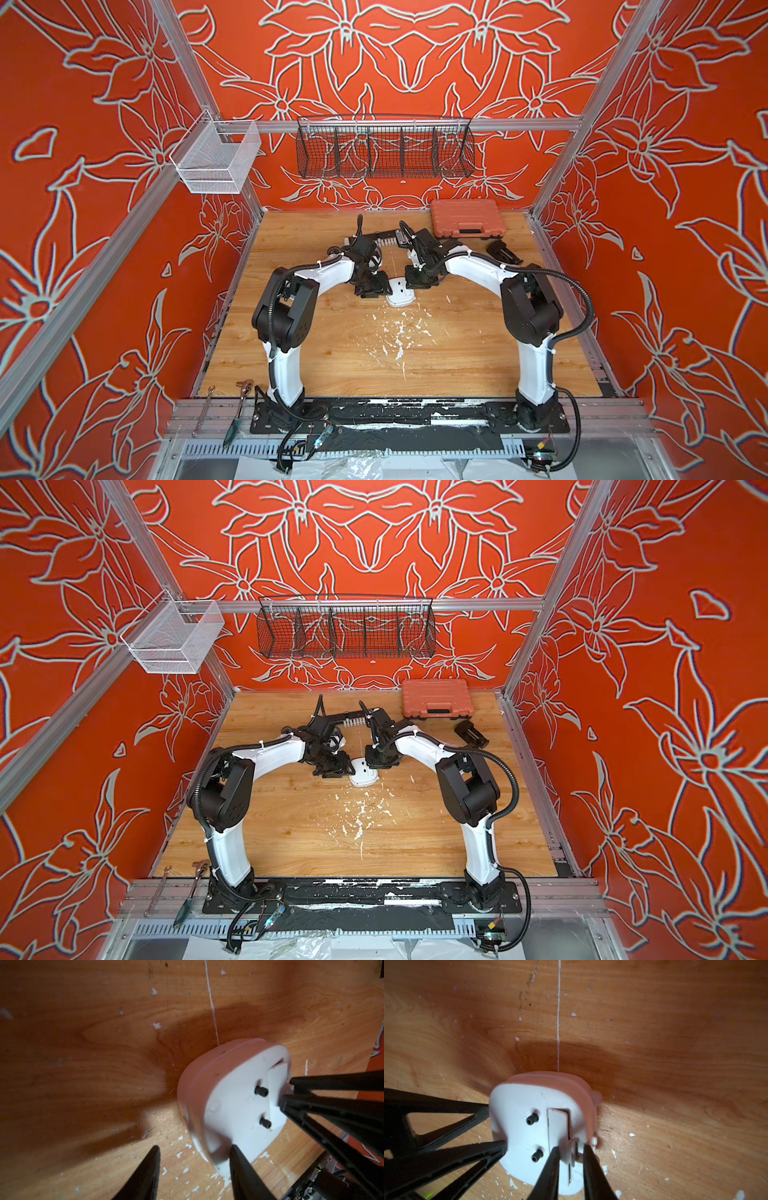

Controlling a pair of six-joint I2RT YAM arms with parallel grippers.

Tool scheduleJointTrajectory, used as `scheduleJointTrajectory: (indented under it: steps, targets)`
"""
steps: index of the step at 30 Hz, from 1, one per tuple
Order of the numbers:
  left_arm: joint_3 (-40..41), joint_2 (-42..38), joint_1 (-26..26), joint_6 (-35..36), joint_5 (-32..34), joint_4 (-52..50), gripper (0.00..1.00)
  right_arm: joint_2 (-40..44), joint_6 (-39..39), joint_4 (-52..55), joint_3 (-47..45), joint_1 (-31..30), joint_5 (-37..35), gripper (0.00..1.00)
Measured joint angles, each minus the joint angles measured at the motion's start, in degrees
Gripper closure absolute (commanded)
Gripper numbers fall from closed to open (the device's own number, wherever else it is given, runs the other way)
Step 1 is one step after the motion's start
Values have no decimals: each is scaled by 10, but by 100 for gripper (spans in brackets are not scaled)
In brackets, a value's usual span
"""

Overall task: Insert the battery into the alarm
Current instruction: Install the cover on the alarm.

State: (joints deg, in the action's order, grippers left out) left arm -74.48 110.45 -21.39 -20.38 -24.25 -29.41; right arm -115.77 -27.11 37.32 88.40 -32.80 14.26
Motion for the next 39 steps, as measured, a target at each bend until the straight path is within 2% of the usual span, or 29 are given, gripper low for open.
scheduleJointTrajectory:
  steps: [9, 16, 21, 30, 39]
  targets:
    - [0, 0, 0, 0, 0, 0, 48, 0, 6, 2, 0, -7, -34, 67]
    - [0, 0, 0, 0, 0, 0, 49, 0, 7, 2, 0, -10, -50, 66]
    - [0, 0, 0, 0, 0, 0, 49, 0, 7, 1, -1, -11, -50, 63]
    - [0, 0, 0, 0, 0, 0, 49, 0, 2, 0, -2, -11, -50, 52]
    - [0, 0, 0, 0, 0, 0, 49, 18, 1, -15, -3, -11, -37, 48]
